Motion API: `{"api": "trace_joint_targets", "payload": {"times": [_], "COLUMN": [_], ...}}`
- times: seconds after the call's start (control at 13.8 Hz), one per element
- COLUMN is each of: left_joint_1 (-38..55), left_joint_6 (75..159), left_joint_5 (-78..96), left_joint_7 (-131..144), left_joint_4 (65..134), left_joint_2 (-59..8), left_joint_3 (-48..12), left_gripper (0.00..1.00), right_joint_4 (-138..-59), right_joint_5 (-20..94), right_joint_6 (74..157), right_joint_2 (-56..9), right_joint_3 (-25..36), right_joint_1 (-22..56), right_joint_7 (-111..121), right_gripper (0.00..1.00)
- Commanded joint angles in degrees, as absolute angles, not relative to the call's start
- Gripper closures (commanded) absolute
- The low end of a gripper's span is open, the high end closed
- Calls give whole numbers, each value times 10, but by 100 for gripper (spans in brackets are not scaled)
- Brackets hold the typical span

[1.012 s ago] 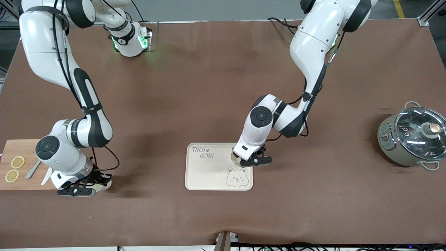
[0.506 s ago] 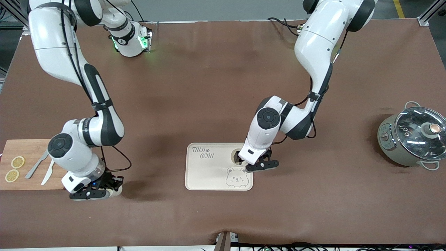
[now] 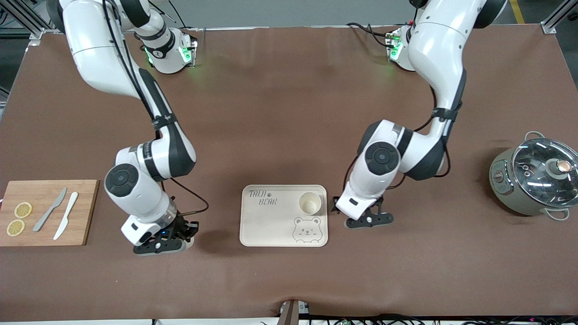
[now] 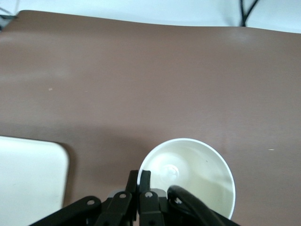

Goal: Place white IKEA cup upright on tray with both arms
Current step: 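Open the left gripper and withdraw while the right gripper carries its cup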

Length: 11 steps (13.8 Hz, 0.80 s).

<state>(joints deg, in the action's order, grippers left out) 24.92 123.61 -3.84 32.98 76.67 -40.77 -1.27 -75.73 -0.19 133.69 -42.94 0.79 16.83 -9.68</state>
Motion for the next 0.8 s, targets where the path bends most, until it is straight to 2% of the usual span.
{"api": "trace_joint_targets", "payload": {"times": [0.0,0.22,0.51,0.72], "left_joint_1": [217,178,135,98], "left_joint_6": [1209,1190,1151,1094], "left_joint_5": [-50,-48,-47,-27], "left_joint_7": [257,178,122,54], "left_joint_4": [782,783,789,795], "left_joint_2": [-381,-357,-310,-258], "left_joint_3": [-17,-19,-20,-20], "left_gripper": [0,0,0,0], "right_joint_4": [-681,-603,-592,-592], "right_joint_5": [-7,-10,-12,-18], "right_joint_6": [1300,1287,1288,1290], "right_joint_2": [-471,-528,-544,-559], "right_joint_3": [13,15,19,62], "right_joint_1": [211,256,295,345], "right_joint_7": [-119,-167,-205,-233], "right_gripper": [100,100,100,100]}}
